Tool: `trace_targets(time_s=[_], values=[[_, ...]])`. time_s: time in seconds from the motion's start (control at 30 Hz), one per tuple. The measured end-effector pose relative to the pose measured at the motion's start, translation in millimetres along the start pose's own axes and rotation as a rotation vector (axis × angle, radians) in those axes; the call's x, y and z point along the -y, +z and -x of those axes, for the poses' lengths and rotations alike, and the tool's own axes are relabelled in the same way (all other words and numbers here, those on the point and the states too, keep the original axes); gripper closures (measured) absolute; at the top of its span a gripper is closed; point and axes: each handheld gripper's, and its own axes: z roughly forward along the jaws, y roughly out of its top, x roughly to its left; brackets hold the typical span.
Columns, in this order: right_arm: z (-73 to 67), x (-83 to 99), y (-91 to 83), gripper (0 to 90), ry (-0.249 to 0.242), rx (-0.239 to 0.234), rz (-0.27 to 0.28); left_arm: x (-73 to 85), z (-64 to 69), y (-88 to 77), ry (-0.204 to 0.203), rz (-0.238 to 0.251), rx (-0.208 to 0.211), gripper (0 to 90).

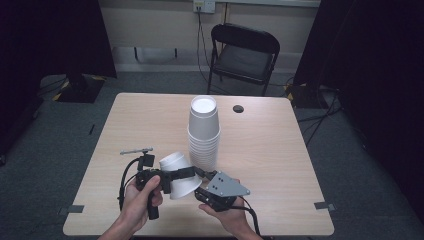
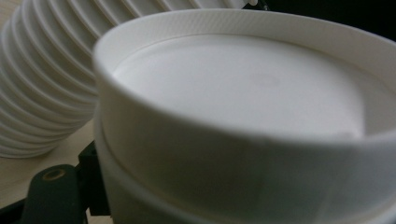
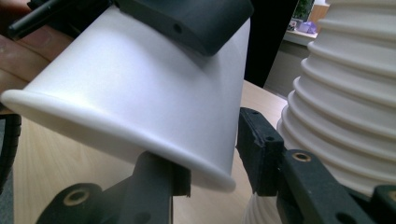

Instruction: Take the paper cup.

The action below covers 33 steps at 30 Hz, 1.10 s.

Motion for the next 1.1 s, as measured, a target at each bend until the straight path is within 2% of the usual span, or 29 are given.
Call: trace_targets(time_s=[0.17,0.37,0.47,0.67,0.83,0.93,0.97,1.03,1.1], values=[[0.6,-0.2,0.2,71.0,-0.009,0.016,0.007,1.3,-0.6,2.5,-0.006,-0.01,0.006,17.8],[0.9,-0.2,0.1,78.8,-0.001,0.03,0.022,3.1,-2.8,4.5,-0.045,-0.013,0.028,17.8],[1.8,-0.5,0.2,80.1,0.004,0.029,0.021,3.8,-3.6,5.3,-0.04,-0.01,0.031,17.6],[0.4,-3.0,-3.1,82.6,-0.006,0.04,0.046,4.6,0.1,5.6,0.022,0.007,0.058,16.1],[2.1,-4.8,-5.1,84.0,-0.007,0.027,0.05,3.4,2.9,3.3,0.075,0.046,0.048,16.0],[1.2,-4.6,-6.9,84.3,-0.012,0.022,0.048,2.3,3.2,1.8,0.073,0.064,0.047,16.0],[1.0,-4.7,-7.1,84.3,-0.011,0.02,0.049,1.9,2.4,0.6,0.089,0.064,0.045,15.9],[1.5,-4.6,-7.3,84.4,-0.004,0.011,0.047,1.0,3.5,-0.8,0.084,0.09,0.041,15.9],[1.9,-4.3,-7.6,84.5,-0.001,0.006,0.042,0.3,3.1,-2.0,0.098,0.095,0.038,15.8]])
